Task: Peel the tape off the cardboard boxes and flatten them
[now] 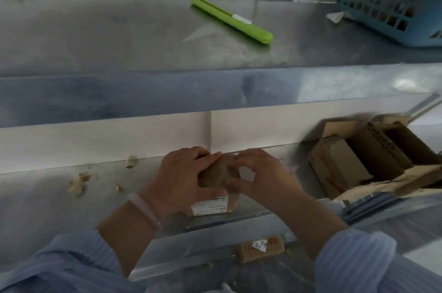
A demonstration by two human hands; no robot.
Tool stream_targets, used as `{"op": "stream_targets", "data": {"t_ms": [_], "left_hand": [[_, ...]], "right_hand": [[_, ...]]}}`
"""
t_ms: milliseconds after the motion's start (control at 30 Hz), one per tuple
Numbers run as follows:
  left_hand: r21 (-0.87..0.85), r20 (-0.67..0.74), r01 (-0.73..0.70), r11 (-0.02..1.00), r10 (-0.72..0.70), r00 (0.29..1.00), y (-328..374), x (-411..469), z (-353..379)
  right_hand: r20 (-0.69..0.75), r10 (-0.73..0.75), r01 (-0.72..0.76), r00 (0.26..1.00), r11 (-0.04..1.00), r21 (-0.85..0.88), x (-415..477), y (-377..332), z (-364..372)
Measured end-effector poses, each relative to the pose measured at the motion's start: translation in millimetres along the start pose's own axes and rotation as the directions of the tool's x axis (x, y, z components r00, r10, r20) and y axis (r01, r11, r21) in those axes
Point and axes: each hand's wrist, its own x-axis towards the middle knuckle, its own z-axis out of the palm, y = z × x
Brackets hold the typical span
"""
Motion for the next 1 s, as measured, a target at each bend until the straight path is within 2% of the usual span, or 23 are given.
{"op": "stream_targets", "data": {"t_ms": [167, 367, 467, 600, 733, 833, 1000], "left_hand": [[0.011, -0.009, -0.019, 1.000, 0.019, 1.000, -1, -1, 1], [-0.020, -0.010, -0.041, 0.999, 0.041, 0.999, -4, -4, -1], [-0.034, -0.005, -0.044, 0.998, 0.044, 0.999, -6, -4, -1], [-0.072, -0.006, -0.056, 0.996, 0.056, 0.998, -11, -3, -2], [-0.064, 0.006, -0.075, 0.995, 0.075, 0.997, -11, 0, -3], [-0.043, 0.012, -0.076, 0.996, 0.076, 0.997, -10, 0, -2], [-0.029, 0.034, -0.072, 0.997, 0.073, 0.997, -10, 1, -3]], "right_hand": [[-0.059, 0.095, -0.096, 0.994, 0.995, -0.014, 11, -13, 5], [0.003, 0.098, -0.098, 0.995, 0.995, -0.031, -3, -8, 3], [0.009, 0.200, -0.199, 0.980, 0.970, 0.141, -8, -4, 5], [0.143, 0.273, -0.308, 0.951, 0.820, 0.483, -10, 2, 5], [0.193, 0.269, -0.330, 0.944, 0.800, 0.501, -8, 8, 0], [0.246, 0.283, -0.375, 0.927, 0.729, 0.573, -8, 10, -1], [0.224, 0.295, -0.370, 0.929, 0.730, 0.575, -5, 7, 2]]}}
